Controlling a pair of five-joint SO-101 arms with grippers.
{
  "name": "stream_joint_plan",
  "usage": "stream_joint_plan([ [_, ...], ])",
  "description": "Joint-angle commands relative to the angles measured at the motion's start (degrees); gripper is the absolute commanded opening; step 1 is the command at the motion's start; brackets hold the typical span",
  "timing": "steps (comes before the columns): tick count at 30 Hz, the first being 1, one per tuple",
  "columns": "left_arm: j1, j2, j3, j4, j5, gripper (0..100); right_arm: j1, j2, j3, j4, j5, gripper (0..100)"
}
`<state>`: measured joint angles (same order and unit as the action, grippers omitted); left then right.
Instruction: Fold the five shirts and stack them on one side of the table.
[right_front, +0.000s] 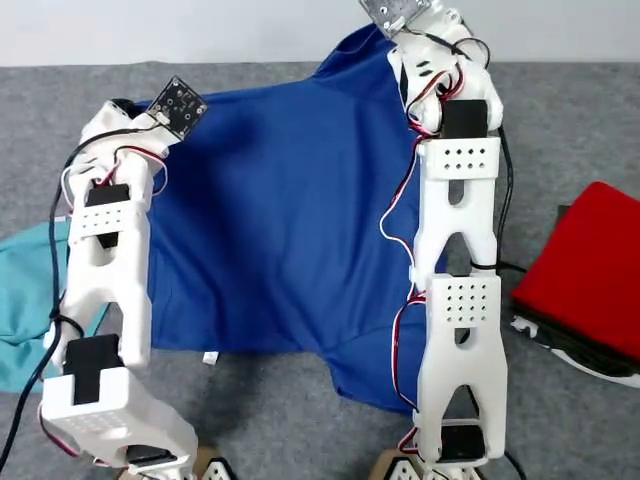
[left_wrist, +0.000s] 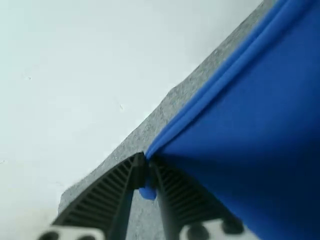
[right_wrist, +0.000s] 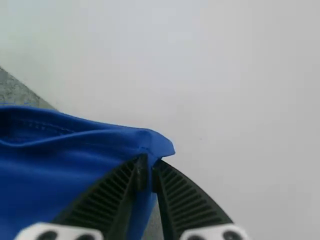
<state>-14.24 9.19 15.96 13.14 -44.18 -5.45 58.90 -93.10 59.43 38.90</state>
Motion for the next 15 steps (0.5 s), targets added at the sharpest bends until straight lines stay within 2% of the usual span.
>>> stream_joint_plan([
  [1, 0.09, -1.67, -2.59, 3.52, 0.44, 0, 1.63, -4.79, -3.34, 4.70, 0.35, 1.0],
  [8, 2.20, -13.01, -2.68, 27.96, -0.35, 0, 1.63, -10.86, -3.34, 24.40, 0.44, 1.0],
  [15, 2.29, -17.85, -2.51, 50.81, -12.40, 0, 1.45, -18.15, -2.90, 43.74, 0.18, 1.0],
])
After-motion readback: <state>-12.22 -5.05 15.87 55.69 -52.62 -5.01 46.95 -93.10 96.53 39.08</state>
